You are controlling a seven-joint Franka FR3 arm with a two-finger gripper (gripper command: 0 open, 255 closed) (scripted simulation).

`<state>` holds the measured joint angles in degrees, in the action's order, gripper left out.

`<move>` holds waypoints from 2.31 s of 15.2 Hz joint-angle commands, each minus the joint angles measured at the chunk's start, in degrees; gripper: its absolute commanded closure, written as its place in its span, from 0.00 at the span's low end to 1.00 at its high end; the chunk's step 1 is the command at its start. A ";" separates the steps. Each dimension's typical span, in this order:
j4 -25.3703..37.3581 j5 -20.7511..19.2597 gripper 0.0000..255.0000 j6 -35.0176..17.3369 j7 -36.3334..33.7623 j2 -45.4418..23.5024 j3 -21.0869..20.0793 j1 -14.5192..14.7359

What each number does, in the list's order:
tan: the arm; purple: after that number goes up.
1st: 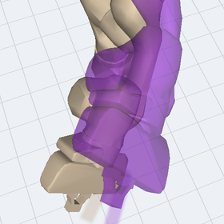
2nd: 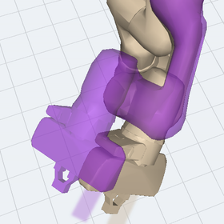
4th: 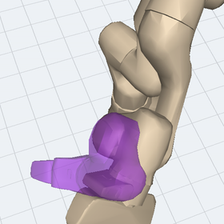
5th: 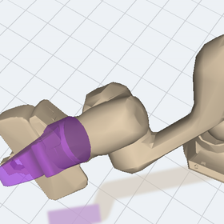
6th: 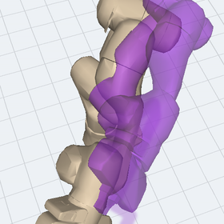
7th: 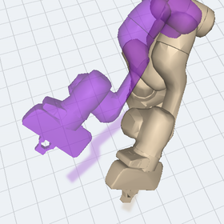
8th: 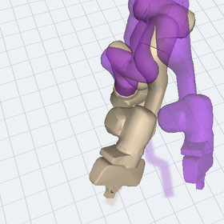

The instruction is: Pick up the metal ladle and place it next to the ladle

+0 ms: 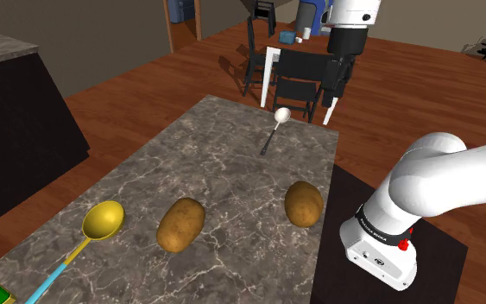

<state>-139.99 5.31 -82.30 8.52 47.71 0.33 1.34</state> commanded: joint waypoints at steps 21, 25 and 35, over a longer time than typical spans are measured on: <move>1.07 -3.58 0.00 -38.04 -68.45 -33.64 -20.60 -21.62; 0.93 -5.72 0.00 -41.27 -73.76 -36.92 -20.98 -23.08; -1.48 -6.77 0.00 -45.94 -74.56 -39.34 -21.19 -23.37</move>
<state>-141.44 -1.45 -128.19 -66.04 8.39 -20.86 -22.02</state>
